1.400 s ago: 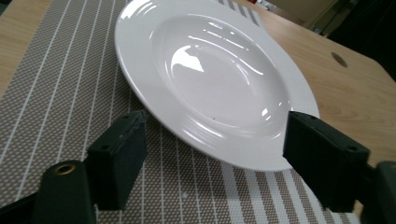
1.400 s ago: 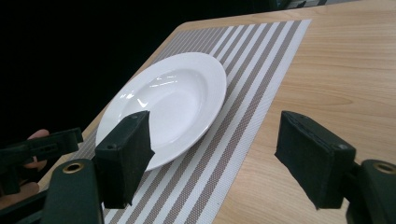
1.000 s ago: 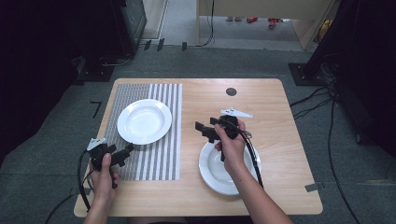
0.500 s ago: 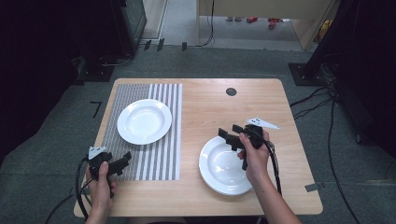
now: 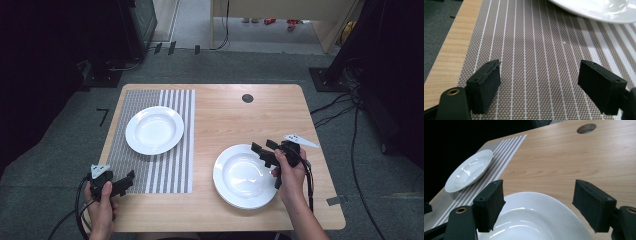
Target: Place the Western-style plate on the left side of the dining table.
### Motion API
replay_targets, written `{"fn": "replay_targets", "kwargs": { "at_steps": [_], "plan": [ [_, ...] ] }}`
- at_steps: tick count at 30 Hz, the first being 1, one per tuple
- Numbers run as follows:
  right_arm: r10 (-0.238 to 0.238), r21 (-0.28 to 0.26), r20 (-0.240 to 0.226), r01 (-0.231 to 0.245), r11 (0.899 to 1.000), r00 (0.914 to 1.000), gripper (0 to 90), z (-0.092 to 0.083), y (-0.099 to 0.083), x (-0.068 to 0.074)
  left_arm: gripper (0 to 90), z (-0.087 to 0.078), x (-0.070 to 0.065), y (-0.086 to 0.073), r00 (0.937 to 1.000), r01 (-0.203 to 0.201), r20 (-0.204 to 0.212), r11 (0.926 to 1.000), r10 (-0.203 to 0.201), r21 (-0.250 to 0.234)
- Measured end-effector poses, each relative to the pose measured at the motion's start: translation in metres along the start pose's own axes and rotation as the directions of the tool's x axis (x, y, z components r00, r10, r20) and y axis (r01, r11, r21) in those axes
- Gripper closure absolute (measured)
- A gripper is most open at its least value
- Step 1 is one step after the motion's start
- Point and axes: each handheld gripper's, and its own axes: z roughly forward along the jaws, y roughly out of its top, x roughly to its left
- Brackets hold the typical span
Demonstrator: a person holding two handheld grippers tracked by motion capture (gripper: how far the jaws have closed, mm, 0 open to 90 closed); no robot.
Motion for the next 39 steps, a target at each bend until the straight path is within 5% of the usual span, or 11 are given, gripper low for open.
{"fn": "replay_targets", "kwargs": {
  "at_steps": [13, 17, 39],
  "plan": [
    [0.033, -0.002, 0.056, -0.033, 0.999, 0.9979, 25.2, -0.018, -0.013, -0.027, 18.3, 0.003, -0.002, -0.004, 0.9978, -0.052, -0.040, 0.9985, 0.053, 0.017],
    [0.039, -0.007, 0.077, -0.039, 0.999, 0.9962, 25.3, -0.025, -0.016, -0.035, 17.5, 0.006, -0.011, -0.007, 0.9871, -0.124, -0.098, 0.9919, 0.126, 0.027],
    [0.076, -0.015, 0.211, -0.075, 0.997, 0.9746, 25.2, -0.064, -0.037, -0.082, 17.0, 0.006, -0.010, -0.010, 0.9879, -0.122, -0.096, 0.9925, 0.122, 0.003]
  ]
}}
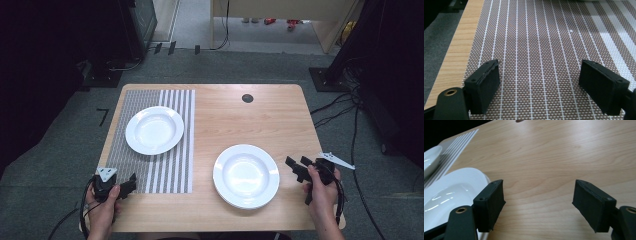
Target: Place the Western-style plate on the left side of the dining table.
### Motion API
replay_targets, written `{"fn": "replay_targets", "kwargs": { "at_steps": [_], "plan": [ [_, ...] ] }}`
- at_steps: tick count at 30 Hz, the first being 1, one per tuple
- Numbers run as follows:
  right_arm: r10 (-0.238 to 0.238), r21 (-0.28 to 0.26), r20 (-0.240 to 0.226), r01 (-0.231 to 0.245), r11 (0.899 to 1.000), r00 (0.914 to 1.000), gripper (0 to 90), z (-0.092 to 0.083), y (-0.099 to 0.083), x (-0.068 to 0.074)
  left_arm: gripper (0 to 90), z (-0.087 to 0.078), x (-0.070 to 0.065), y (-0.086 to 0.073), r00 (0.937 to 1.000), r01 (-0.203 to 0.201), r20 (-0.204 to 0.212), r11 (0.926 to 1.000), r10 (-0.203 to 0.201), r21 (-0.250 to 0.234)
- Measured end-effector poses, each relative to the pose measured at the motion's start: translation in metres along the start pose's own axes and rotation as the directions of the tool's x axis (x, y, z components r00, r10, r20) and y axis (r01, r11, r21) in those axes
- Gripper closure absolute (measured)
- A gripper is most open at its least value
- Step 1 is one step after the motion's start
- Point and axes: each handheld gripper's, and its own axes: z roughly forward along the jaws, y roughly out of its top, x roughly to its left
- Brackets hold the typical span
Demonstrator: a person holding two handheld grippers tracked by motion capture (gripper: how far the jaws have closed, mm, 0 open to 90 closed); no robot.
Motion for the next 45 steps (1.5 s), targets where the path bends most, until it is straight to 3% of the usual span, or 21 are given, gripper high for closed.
{"fn": "replay_targets", "kwargs": {
  "at_steps": [11, 27, 34, 40, 45],
  "plan": [
    [0.022, 0.016, 0.074, -0.023, 1.000, 0.9970, 25.2, -0.010, -0.011, -0.028, 17.0, 0.000, 0.000, 0.000, 1.0000, 0.000, 0.000, 1.0000, 0.000, 0.000],
    [0.043, 0.017, 0.130, -0.046, 0.999, 0.9906, 25.2, -0.021, -0.018, -0.048, 17.0, 0.000, 0.000, 0.000, 1.0000, 0.000, 0.001, 1.0000, 0.000, 0.000],
    [0.015, 0.024, 0.158, -0.019, 1.000, 0.9873, 25.1, -0.022, -0.021, -0.050, 17.0, 0.000, 0.000, 0.000, 1.0000, 0.000, 0.001, 1.0000, 0.000, 0.000],
    [-0.053, 0.035, 0.200, 0.047, 0.998, 0.9783, 25.3, -0.019, -0.023, -0.044, 17.0, 0.000, 0.000, 0.000, 1.0000, 0.000, 0.000, 1.0000, 0.000, 0.000],
    [-0.048, 0.032, 0.198, 0.043, 0.999, 0.9790, 25.2, -0.020, -0.023, -0.045, 17.0, 0.000, 0.000, 0.000, 1.0000, 0.000, 0.001, 1.0000, 0.000, 0.000]
  ]
}}
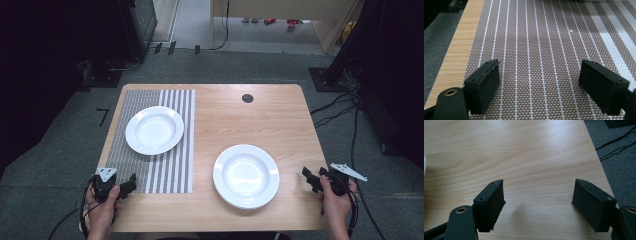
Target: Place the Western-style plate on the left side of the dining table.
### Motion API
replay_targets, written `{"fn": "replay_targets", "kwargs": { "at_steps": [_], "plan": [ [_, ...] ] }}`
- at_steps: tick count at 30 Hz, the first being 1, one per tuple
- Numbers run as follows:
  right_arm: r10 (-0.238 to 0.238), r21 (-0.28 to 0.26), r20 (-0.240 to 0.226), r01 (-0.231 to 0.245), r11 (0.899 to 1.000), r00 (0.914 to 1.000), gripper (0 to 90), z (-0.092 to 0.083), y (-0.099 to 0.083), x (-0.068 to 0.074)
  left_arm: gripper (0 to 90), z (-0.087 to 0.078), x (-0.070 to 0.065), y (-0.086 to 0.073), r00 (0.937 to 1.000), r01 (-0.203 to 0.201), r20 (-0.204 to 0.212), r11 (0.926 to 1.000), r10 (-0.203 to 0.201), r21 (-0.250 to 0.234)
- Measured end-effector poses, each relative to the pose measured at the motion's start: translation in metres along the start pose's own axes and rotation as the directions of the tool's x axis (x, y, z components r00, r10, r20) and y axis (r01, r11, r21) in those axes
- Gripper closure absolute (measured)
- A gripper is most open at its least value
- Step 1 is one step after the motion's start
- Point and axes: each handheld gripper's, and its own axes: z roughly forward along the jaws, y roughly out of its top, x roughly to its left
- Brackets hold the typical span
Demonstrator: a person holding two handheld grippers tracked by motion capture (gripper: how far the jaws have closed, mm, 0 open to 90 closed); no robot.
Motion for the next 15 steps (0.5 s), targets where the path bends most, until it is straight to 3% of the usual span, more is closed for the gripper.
{"fn": "replay_targets", "kwargs": {
  "at_steps": [15],
  "plan": [
    [-0.067, 0.022, 0.019, 0.067, 0.998, 0.9976, 20.5, 0.0016, -0.0010, 0.0072, 16.9, 0.0001, 0.0002, 0.0001, 1.0000, -0.001, 0.002, 1.0000, 0.001, 0.000]
  ]
}}
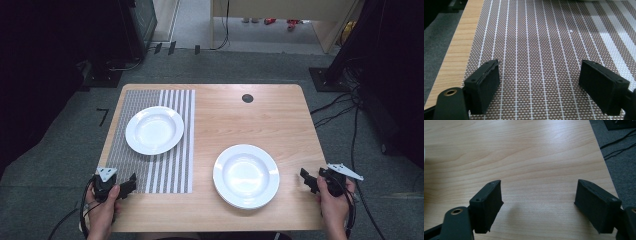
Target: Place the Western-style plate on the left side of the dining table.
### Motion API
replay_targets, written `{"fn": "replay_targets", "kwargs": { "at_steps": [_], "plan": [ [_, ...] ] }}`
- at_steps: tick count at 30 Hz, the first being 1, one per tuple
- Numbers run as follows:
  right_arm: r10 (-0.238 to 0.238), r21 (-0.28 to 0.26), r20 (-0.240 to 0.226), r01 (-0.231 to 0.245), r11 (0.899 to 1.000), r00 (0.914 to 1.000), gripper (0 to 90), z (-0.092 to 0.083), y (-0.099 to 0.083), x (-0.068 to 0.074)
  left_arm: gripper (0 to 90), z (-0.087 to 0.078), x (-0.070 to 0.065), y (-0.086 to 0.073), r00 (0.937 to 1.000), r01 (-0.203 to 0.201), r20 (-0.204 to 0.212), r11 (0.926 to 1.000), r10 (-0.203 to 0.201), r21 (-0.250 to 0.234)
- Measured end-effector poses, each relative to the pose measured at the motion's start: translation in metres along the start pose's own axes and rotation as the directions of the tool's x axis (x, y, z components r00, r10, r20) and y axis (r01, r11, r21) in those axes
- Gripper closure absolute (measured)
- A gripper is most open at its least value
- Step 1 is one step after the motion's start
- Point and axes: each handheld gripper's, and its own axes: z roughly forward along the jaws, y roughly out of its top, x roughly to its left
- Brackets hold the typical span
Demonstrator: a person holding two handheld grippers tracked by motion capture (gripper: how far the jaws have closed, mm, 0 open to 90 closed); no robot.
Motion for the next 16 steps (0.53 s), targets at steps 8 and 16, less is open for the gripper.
{"fn": "replay_targets", "kwargs": {
  "at_steps": [8, 16],
  "plan": [
    [-0.079, 0.032, 0.052, 0.077, 0.996, 0.9955, 17.2, 0.003, 0.000, 0.010, 16.8, 0.000, 0.000, 0.000, 1.0000, -0.001, 0.001, 1.0000, 0.001, 0.000],
    [-0.142, 0.058, 0.100, 0.137, 0.989, 0.9847, 16.8, 0.006, 0.000, 0.017, 16.5, 0.001, 0.000, 0.001, 1.0000, -0.002, 0.004, 1.0000, 0.002, 0.001]
  ]
}}
